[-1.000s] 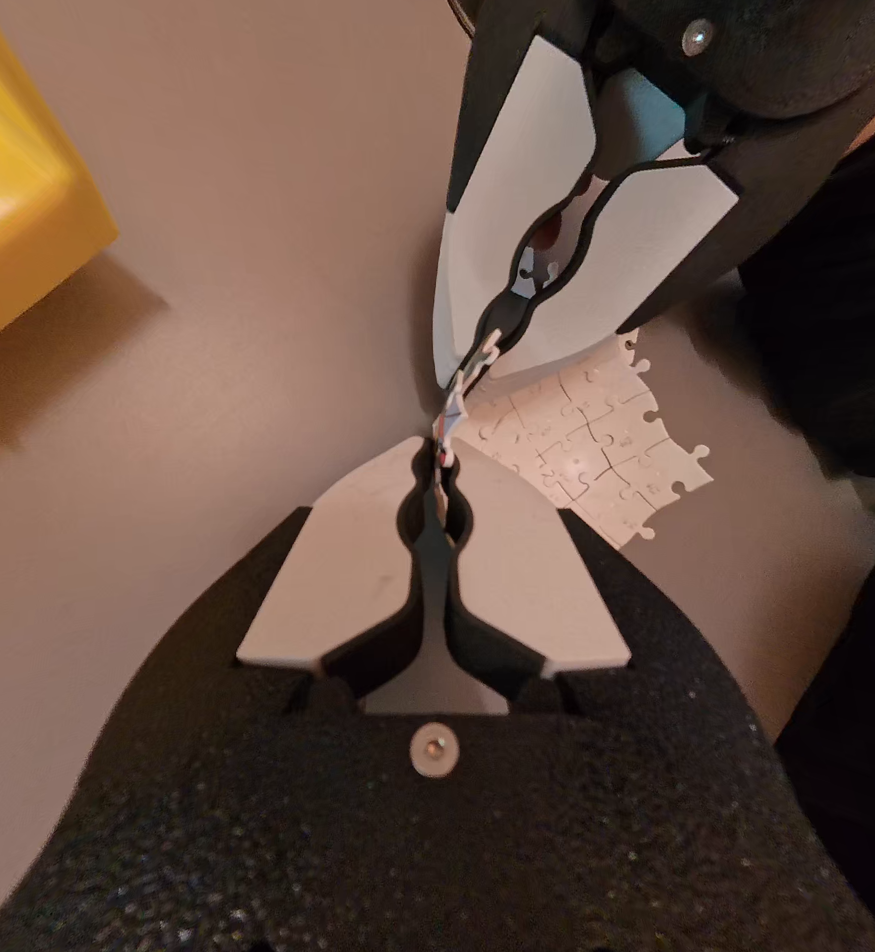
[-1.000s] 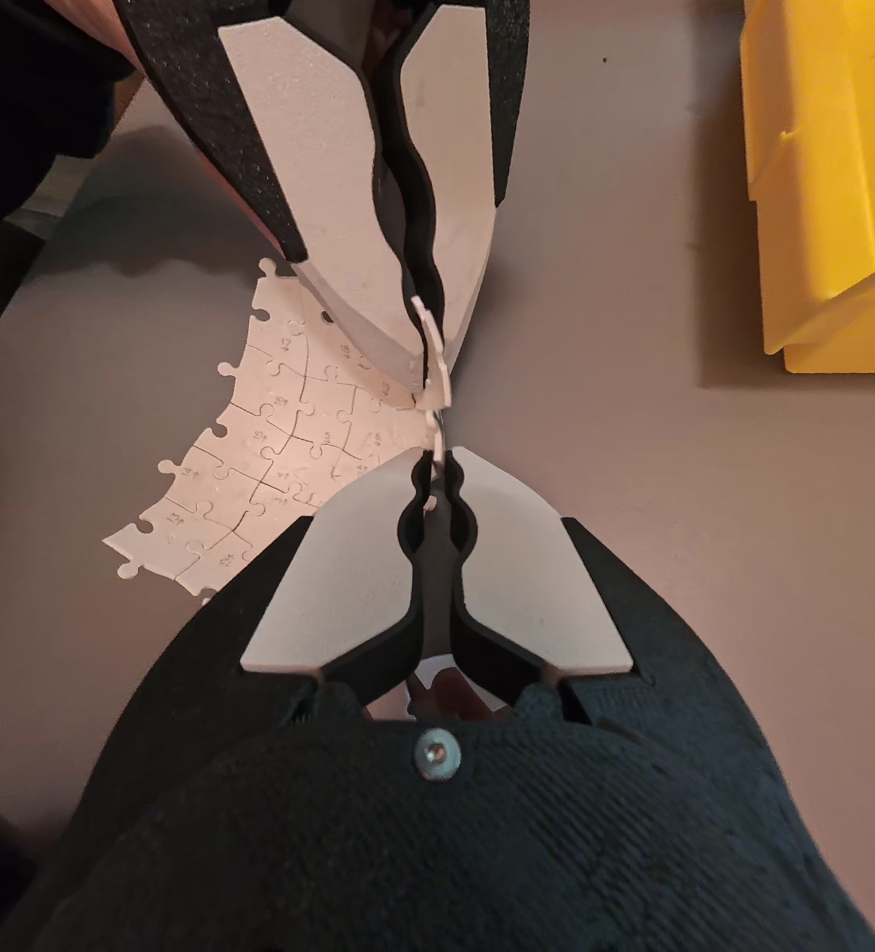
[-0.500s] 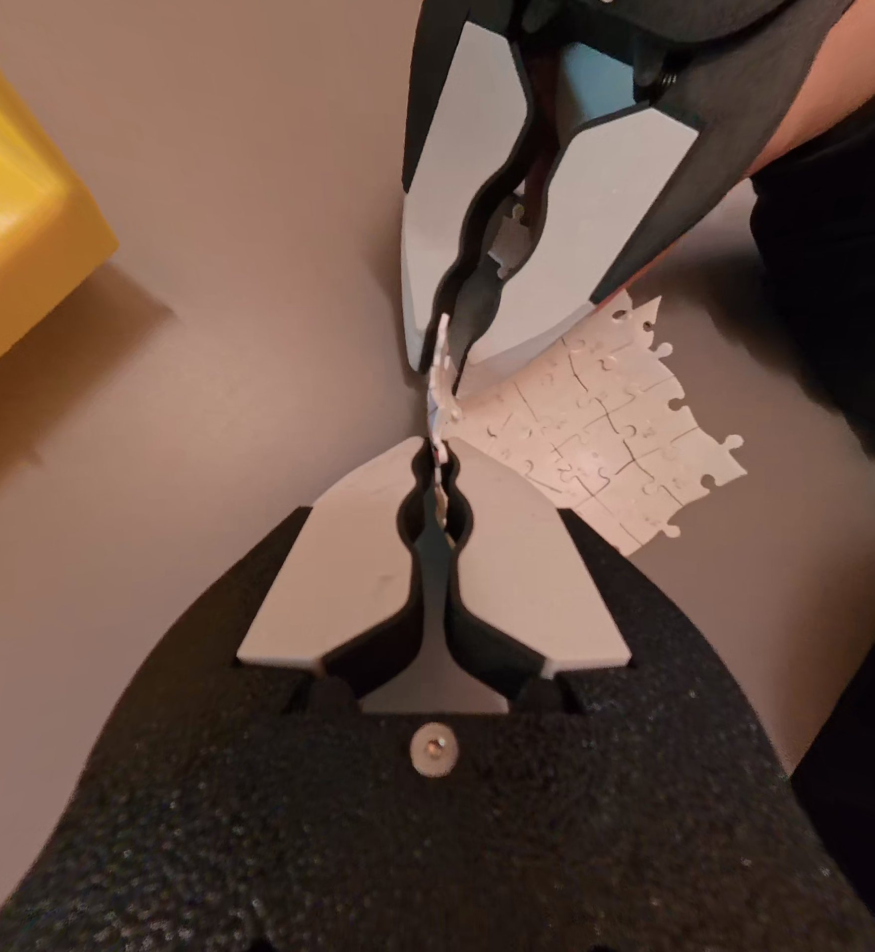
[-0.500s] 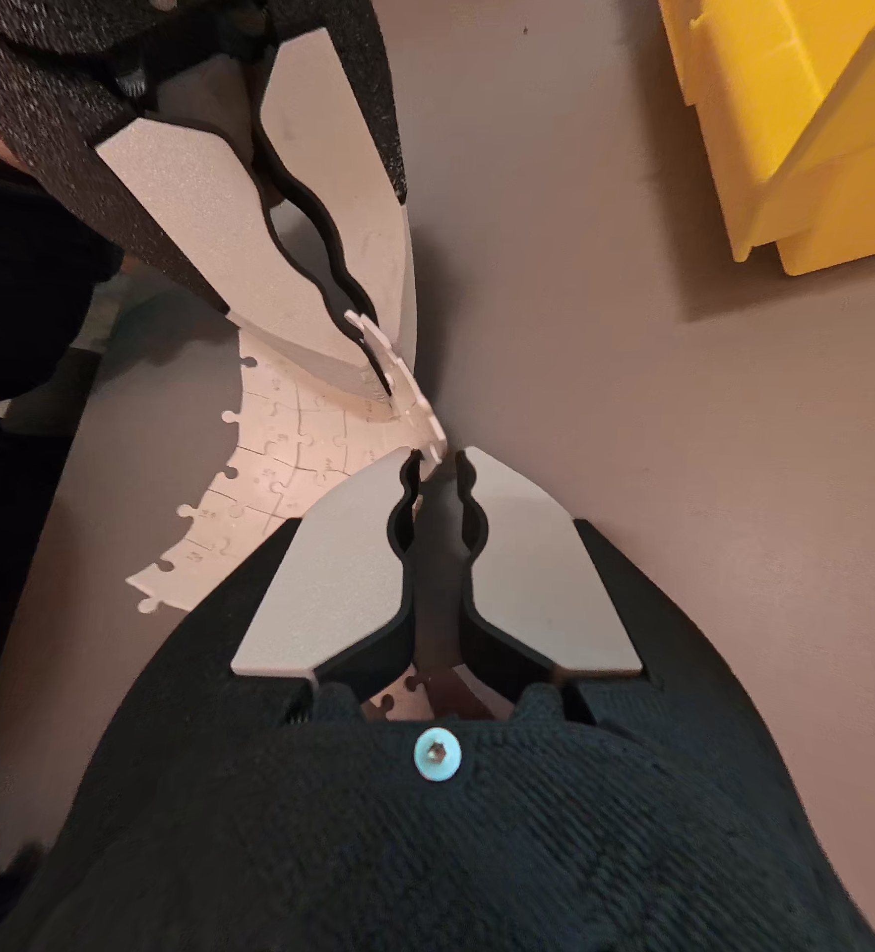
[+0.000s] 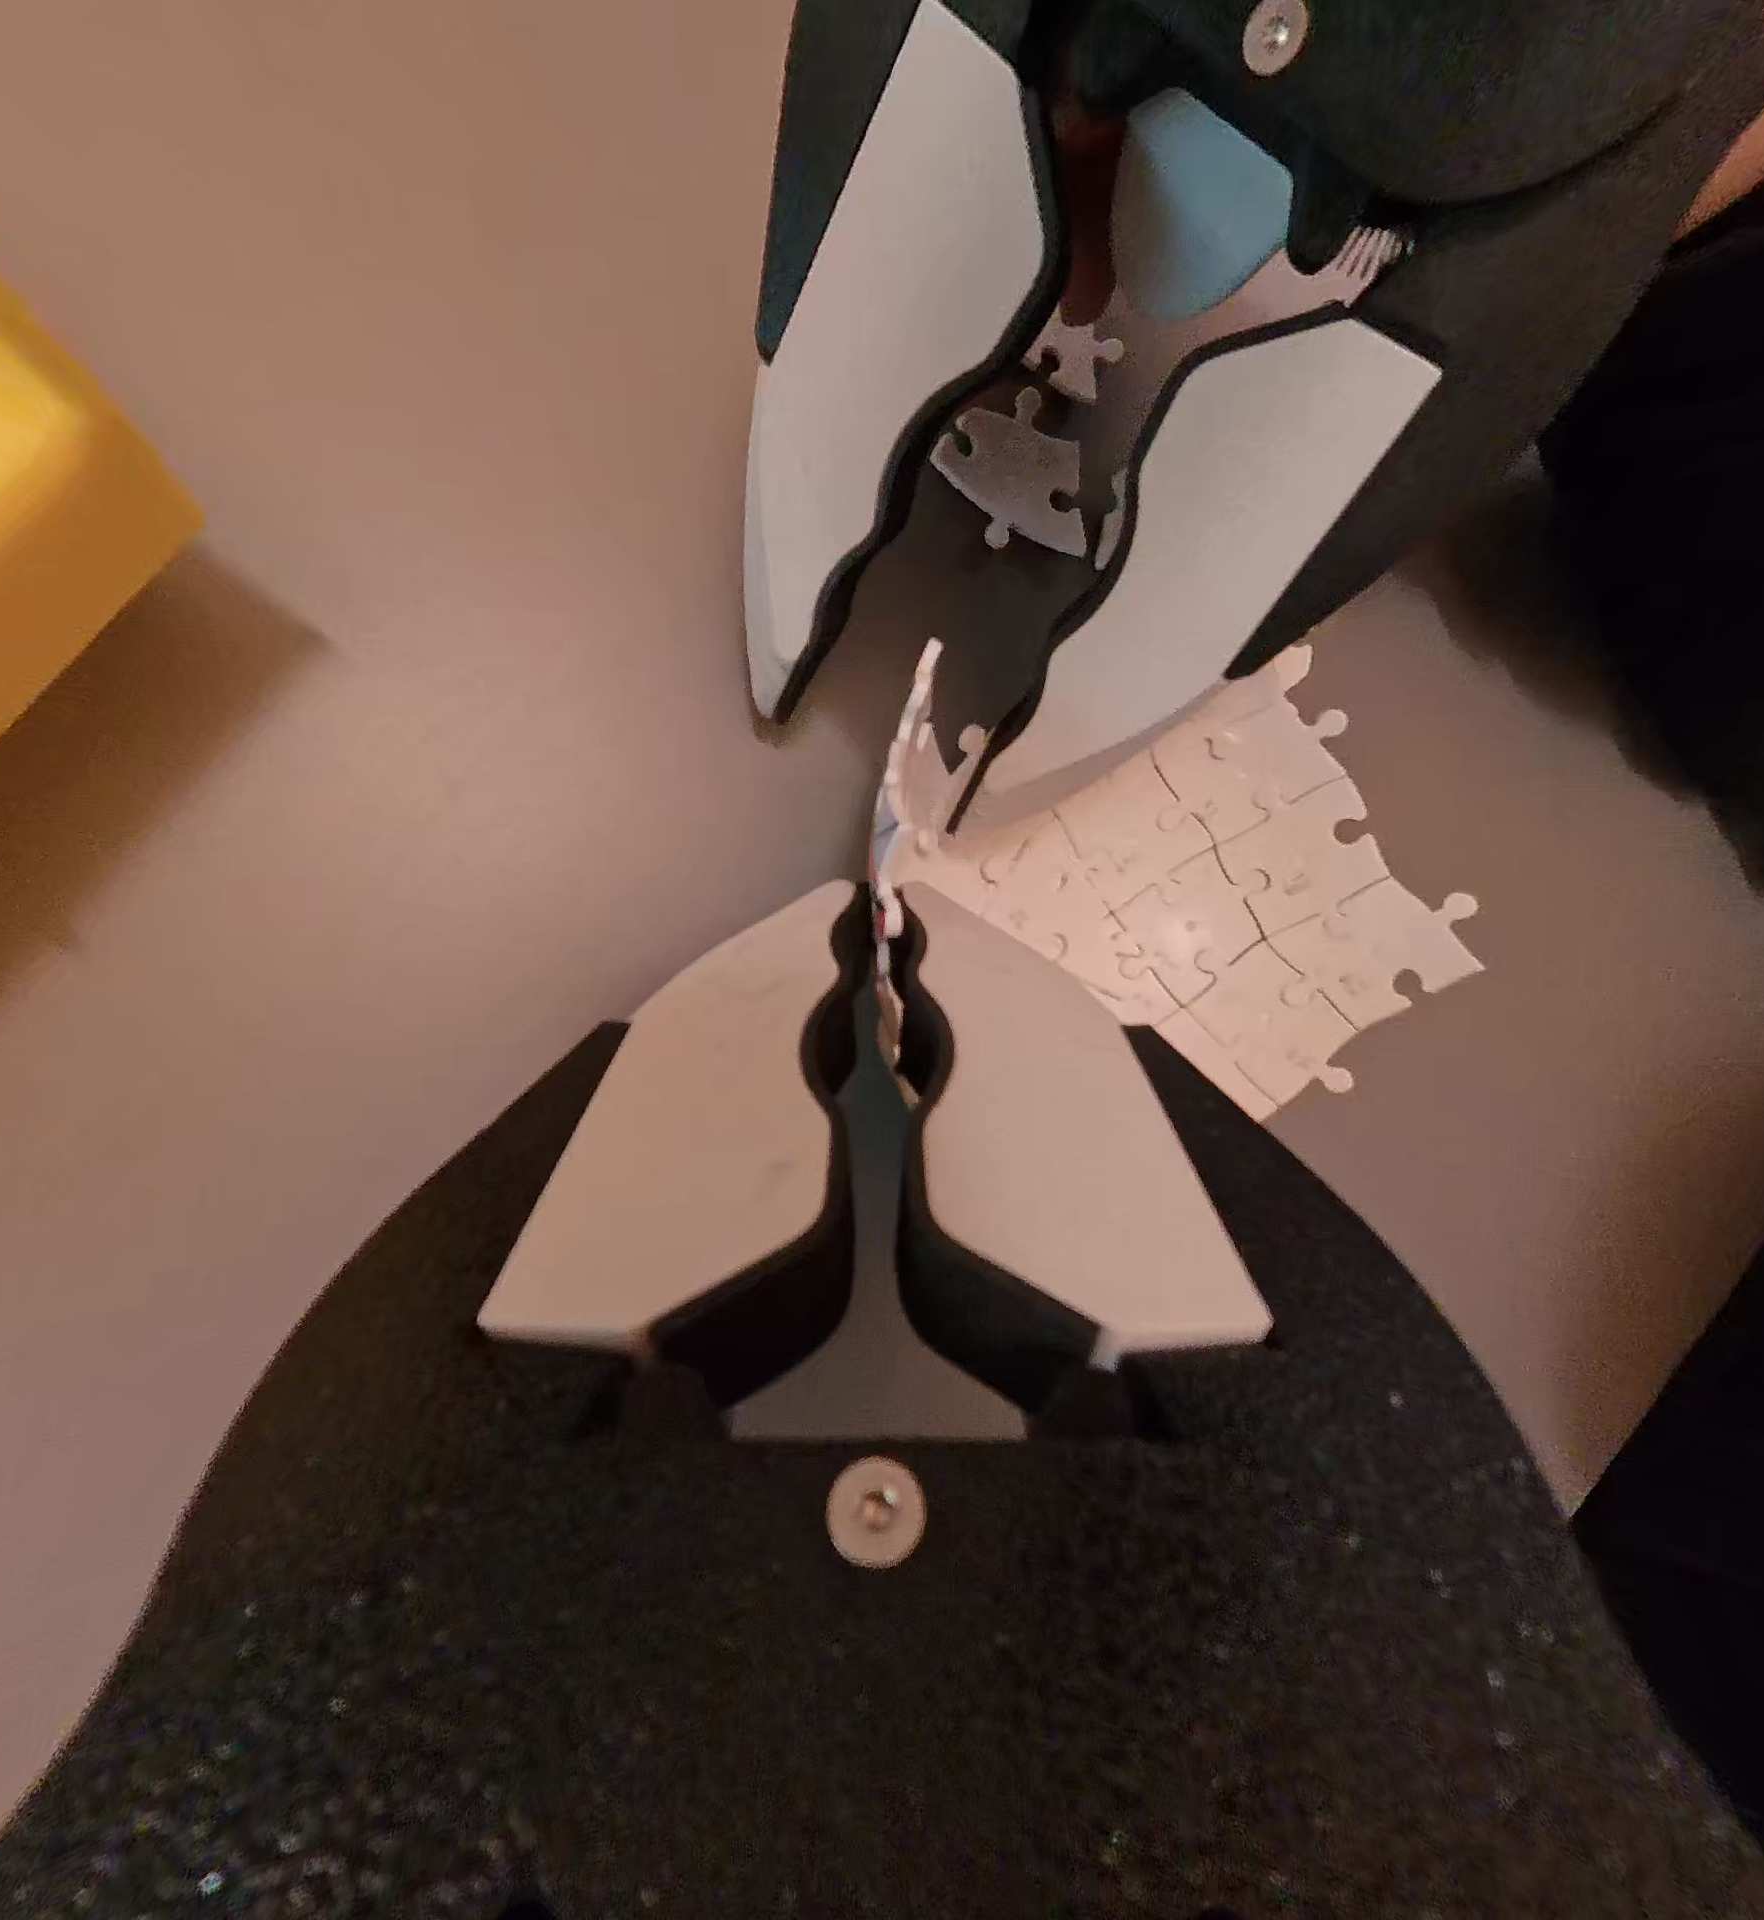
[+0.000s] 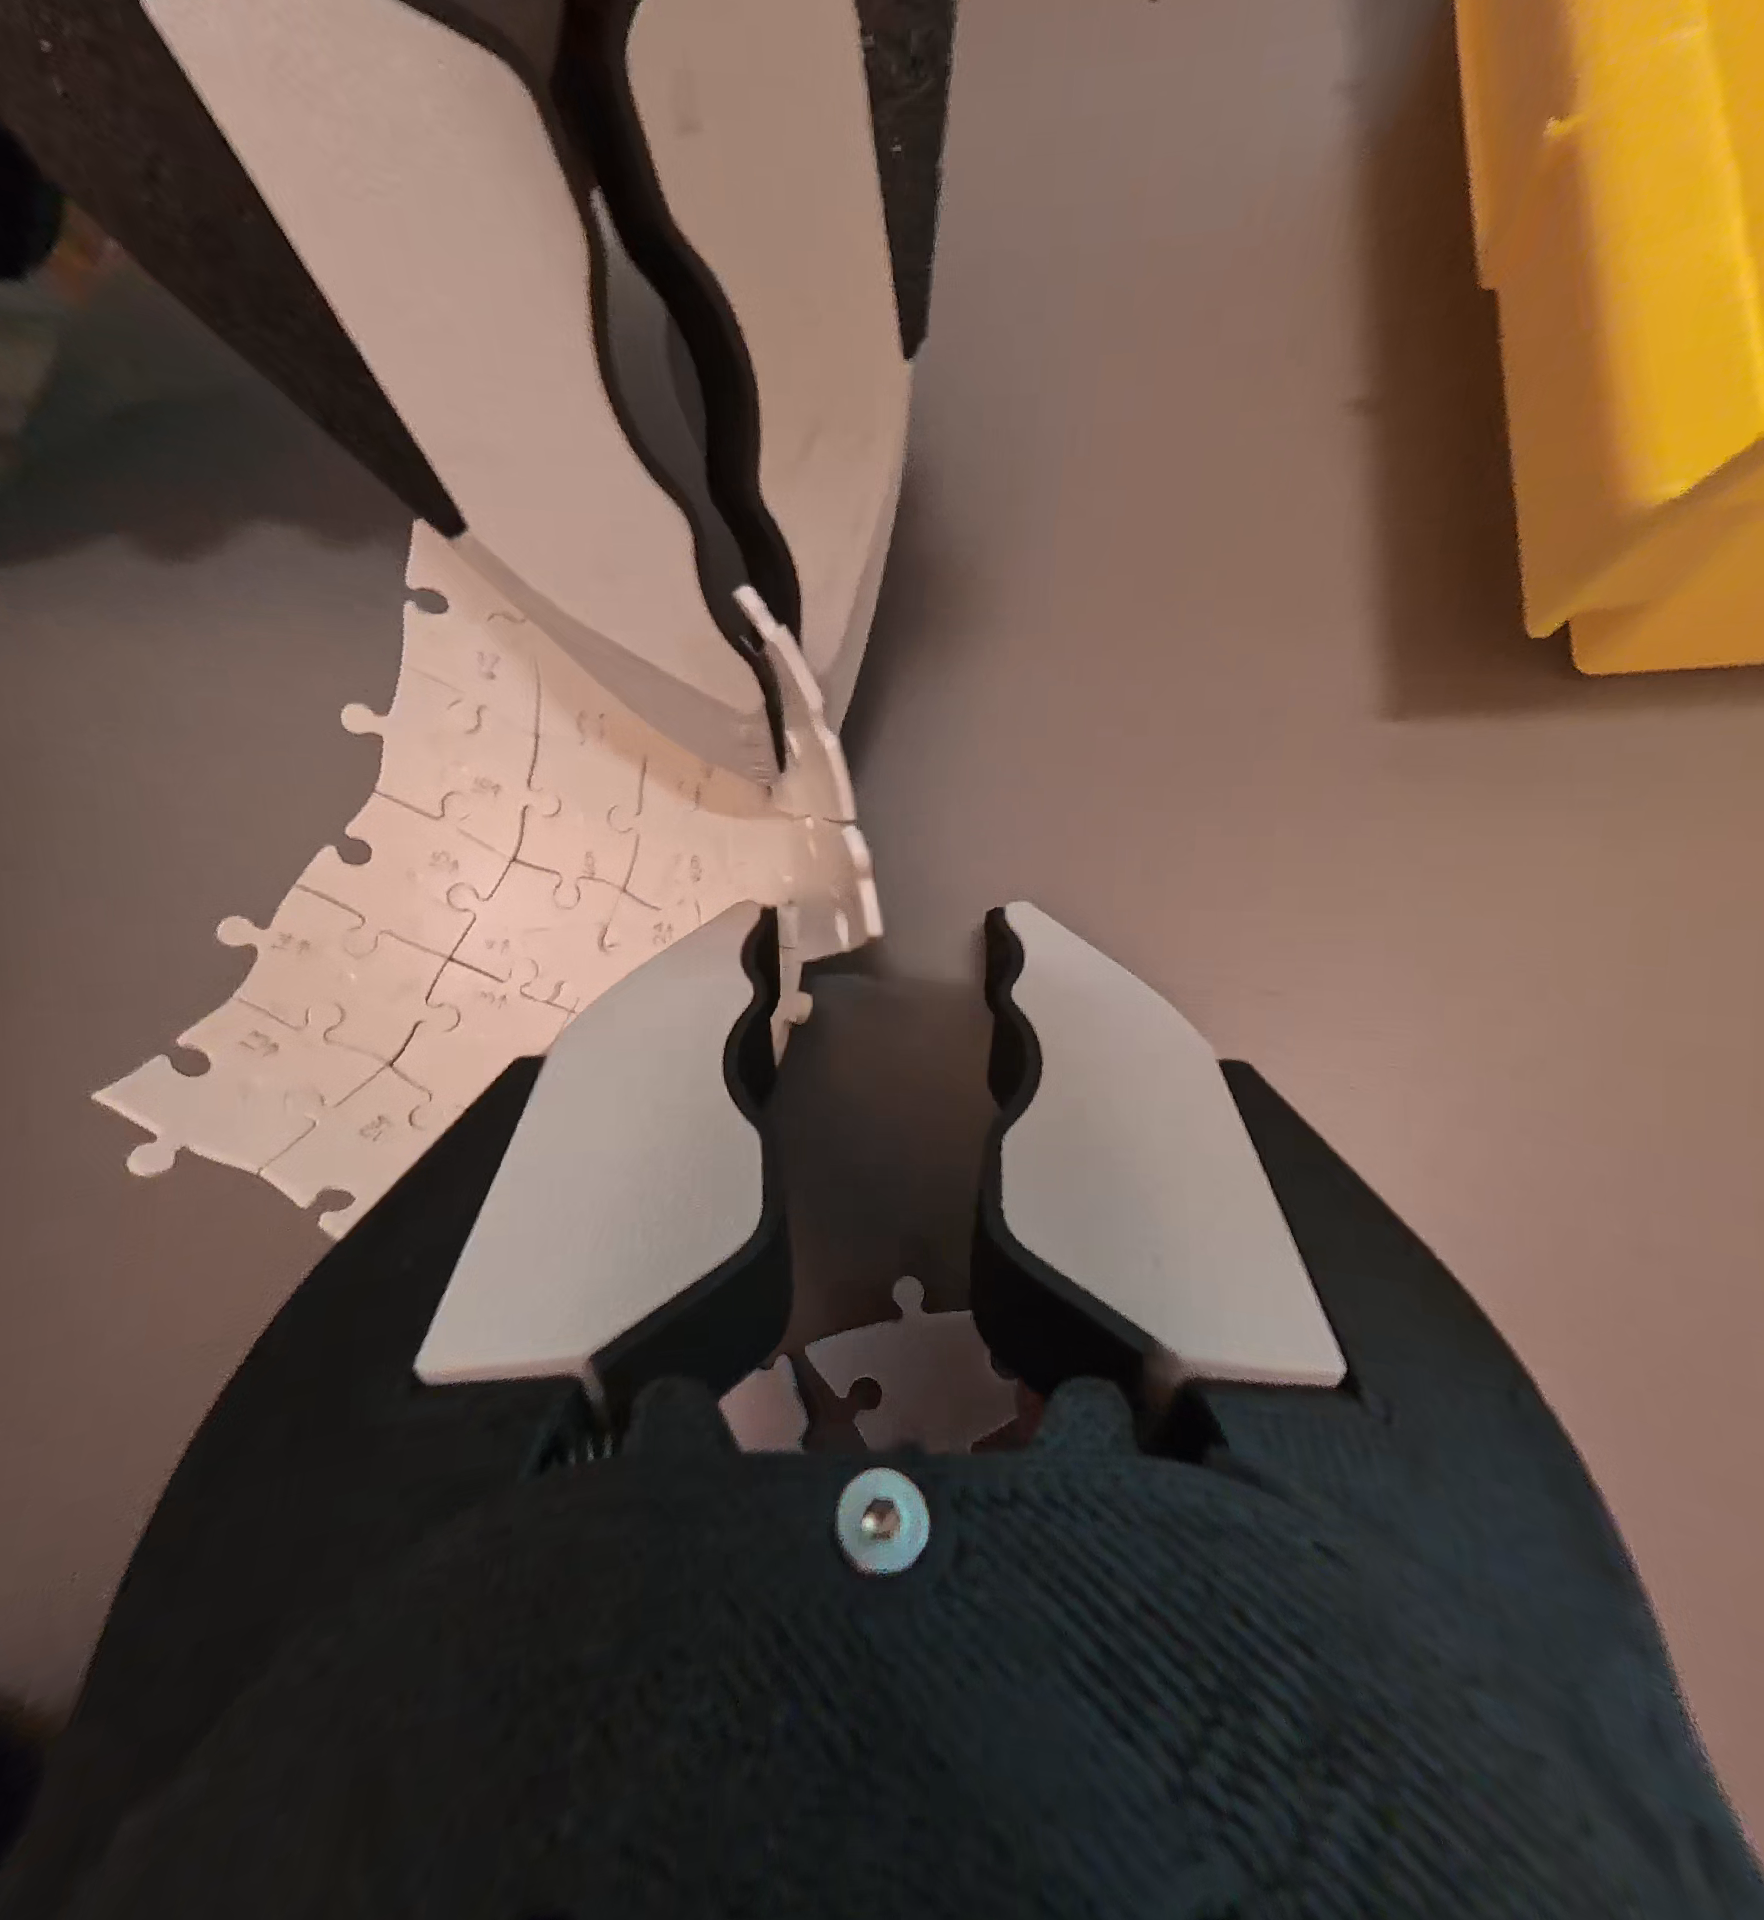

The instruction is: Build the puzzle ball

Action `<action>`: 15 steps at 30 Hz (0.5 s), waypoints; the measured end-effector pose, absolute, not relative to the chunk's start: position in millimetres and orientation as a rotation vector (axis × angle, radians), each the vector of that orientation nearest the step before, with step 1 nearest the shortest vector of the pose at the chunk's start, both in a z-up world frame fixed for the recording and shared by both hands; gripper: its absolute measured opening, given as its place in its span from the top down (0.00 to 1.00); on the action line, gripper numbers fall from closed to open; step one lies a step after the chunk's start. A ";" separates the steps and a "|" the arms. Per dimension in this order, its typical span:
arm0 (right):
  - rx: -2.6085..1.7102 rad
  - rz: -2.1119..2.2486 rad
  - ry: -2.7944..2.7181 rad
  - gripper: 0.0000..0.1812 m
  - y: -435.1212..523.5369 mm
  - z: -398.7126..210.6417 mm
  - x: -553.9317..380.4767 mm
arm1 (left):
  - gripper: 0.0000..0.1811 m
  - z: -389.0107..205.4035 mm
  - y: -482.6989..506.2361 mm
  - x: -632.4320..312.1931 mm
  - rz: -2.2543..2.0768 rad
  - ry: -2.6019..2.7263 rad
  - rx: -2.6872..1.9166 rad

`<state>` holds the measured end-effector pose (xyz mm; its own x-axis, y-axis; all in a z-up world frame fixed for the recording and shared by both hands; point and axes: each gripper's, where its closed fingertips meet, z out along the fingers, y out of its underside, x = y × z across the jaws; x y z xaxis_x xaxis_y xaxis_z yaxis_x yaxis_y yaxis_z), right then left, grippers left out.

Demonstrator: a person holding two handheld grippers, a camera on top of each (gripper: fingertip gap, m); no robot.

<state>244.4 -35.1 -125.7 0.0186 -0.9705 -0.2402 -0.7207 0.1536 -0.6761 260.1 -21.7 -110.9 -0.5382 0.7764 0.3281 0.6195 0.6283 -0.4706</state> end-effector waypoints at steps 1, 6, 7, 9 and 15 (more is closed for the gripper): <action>-1.638 -0.483 1.742 0.79 -34.8 -124.4 244.5 | 0.99 -110.6 -21.7 259.8 0.405 -2.341 -1.094; -1.552 -0.580 1.591 0.84 -32.9 -100.7 250.2 | 0.99 -110.6 -21.9 258.6 0.397 -2.339 -1.099; -1.523 -0.598 1.553 0.85 -31.7 -94.8 253.2 | 0.99 -110.4 -21.8 257.6 0.397 -2.334 -1.105; -1.494 -0.589 1.518 0.89 -28.1 -91.4 257.0 | 0.99 -109.8 -21.7 255.7 0.398 -2.325 -1.118; -1.565 -0.509 1.566 0.96 -24.1 -108.7 256.0 | 0.99 -107.5 -21.8 252.6 0.409 -2.301 -1.148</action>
<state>256.0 -24.1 -108.7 0.1354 -0.9524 -0.2732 -0.6100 0.1372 -0.7804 252.6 -21.8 -107.5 -0.4974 0.8047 0.3242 0.6437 0.5928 -0.4839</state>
